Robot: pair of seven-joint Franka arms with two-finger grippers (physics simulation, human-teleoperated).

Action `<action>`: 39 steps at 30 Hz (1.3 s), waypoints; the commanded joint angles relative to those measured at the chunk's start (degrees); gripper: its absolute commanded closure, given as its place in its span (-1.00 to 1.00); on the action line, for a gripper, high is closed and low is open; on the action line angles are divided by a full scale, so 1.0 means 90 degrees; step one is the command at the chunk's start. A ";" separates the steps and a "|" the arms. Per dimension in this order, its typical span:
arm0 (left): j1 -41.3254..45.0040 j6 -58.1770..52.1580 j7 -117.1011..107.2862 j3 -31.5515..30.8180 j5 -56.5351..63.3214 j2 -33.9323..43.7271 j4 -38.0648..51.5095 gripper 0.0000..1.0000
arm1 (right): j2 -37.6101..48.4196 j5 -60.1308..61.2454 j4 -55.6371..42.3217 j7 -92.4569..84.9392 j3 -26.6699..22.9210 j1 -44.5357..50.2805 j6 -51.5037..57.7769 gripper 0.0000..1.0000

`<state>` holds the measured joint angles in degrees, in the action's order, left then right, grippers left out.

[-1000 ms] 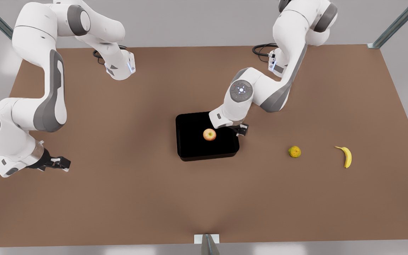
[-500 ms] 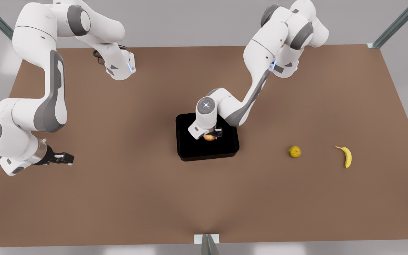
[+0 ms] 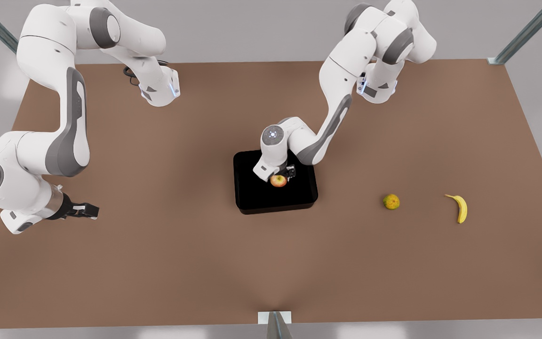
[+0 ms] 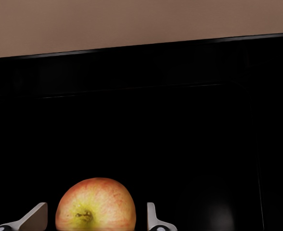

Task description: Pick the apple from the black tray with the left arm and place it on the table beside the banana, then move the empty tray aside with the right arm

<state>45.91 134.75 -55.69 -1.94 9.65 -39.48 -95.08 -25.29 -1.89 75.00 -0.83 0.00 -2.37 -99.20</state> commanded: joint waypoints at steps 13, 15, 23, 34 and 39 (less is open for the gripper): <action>0.0026 0.0565 -0.1176 0.0001 0.0089 -0.0135 -0.0363 -1.00 | 0.0007 0.0005 -0.0003 -0.0005 0.0000 0.0000 -0.0013 -1.00; 0.0026 0.0565 -0.1176 0.0001 0.0080 -0.0125 -0.0363 -1.00 | 0.0007 0.0005 -0.0003 0.0004 0.0000 0.0000 -0.0013 -1.00; 0.0016 -0.0225 -0.1000 0.0001 0.0080 0.0323 -0.0353 -0.54 | 0.0007 0.0005 -0.0003 -0.0005 0.0009 0.0000 -0.0013 -1.00; -0.2825 -0.1058 0.3628 0.0050 -0.0213 0.3528 -0.3039 -0.55 | 0.0865 0.0034 -0.0785 0.1760 0.2274 0.0654 0.2985 -1.00; -0.3089 0.0486 0.3649 0.0079 -0.0135 0.2404 -0.3029 -0.55 | 0.0378 0.1089 -0.0063 0.5462 0.3017 0.1611 0.1473 -0.98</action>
<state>18.10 131.82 -45.44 -1.31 8.34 -17.16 -122.38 -21.65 5.39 73.14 12.29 26.79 11.44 -82.35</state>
